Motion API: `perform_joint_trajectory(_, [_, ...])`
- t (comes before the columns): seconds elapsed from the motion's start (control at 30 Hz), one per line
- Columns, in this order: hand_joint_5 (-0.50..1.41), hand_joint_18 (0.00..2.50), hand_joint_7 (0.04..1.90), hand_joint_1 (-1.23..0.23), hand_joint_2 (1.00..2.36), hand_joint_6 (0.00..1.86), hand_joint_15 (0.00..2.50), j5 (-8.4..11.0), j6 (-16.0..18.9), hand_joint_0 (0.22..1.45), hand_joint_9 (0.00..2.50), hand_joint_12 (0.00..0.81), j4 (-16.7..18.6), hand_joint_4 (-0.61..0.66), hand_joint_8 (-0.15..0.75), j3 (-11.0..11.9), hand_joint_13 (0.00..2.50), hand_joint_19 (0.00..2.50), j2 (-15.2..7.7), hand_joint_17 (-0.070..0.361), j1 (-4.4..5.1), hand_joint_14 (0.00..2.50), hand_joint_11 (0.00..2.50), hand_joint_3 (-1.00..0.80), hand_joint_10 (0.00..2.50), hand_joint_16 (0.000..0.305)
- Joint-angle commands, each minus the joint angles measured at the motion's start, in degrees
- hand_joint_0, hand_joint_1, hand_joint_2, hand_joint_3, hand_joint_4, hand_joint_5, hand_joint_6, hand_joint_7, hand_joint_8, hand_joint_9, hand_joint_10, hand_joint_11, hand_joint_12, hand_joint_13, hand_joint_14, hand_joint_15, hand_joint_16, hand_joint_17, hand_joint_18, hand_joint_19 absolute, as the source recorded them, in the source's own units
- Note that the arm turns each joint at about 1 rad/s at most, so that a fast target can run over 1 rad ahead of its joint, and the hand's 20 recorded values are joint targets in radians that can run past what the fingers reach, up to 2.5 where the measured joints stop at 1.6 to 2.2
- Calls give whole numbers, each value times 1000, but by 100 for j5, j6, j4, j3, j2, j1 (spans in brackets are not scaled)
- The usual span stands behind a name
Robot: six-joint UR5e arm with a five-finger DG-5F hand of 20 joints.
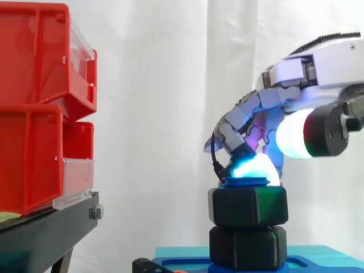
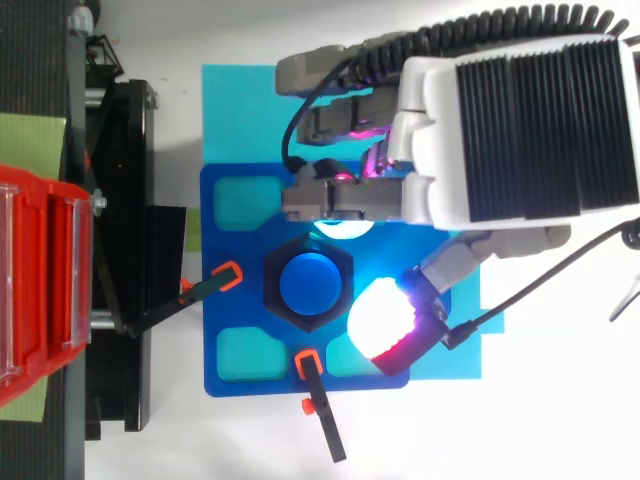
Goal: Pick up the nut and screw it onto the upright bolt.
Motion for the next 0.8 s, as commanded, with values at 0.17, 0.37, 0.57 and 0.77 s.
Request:
perform_joint_trajectory(0.17, [22, 417, 1401, -176, 1000, 504, 0, -36, 0, 533, 1317, 172, -187, 183, 267, 419, 847, 0, 45, 16, -94, 0, 0, -500, 0, 7])
perform_joint_trajectory(0.37, [-44, 348, 1040, -162, 1000, 505, 0, -203, -9, 525, 1199, 209, -433, 259, 273, 683, 765, 0, 36, 29, -111, 0, 0, -500, 0, 13])
perform_joint_trajectory(0.57, [-110, 181, 765, -153, 1000, 503, 0, -150, 115, 504, 943, 245, -2, 211, 246, 147, 587, 0, 36, 47, 3, 0, 0, -500, 0, 21])
perform_joint_trajectory(0.77, [-141, 9, 668, -129, 1000, 502, 0, 17, 325, 490, 737, 277, 710, 183, 226, -108, 426, 0, 36, 60, 117, 0, 0, -500, 0, 27])
